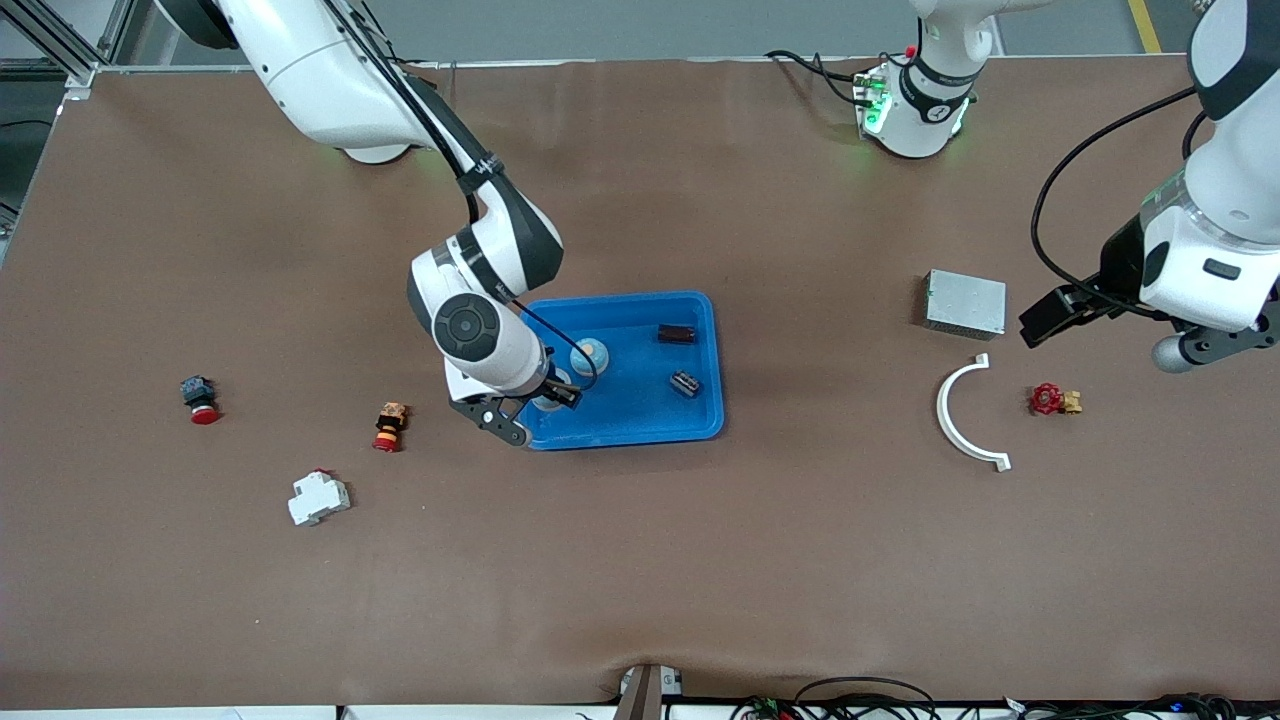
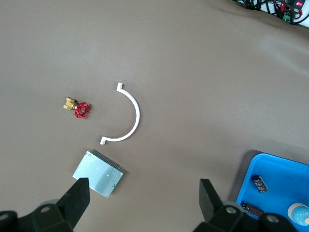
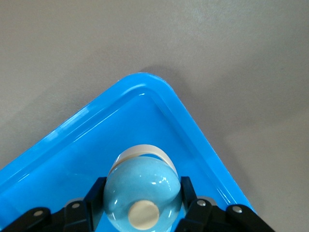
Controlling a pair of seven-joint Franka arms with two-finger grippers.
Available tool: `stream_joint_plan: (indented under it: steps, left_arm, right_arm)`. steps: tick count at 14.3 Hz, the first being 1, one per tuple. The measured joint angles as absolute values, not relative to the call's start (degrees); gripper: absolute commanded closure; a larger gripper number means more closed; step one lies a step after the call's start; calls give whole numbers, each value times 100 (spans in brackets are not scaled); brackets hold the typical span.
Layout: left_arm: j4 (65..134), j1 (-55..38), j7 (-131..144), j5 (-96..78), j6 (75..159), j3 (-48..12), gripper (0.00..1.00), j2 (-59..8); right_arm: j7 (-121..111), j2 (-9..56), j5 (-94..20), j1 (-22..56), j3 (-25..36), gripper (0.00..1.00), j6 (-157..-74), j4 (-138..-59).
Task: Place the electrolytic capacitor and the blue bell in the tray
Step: 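Lower the second bell into the tray and open the right gripper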
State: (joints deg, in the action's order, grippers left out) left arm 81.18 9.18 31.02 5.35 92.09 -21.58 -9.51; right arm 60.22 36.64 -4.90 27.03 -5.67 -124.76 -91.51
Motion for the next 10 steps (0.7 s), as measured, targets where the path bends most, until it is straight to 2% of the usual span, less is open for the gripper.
stream_joint_plan:
  steps: [10]
  left_arm:
    - [8122, 901, 3076, 534, 9208, -2248, 0, -917]
  right_arm:
    - [6687, 4203, -194, 3009, -561, 100, -12560, -8727]
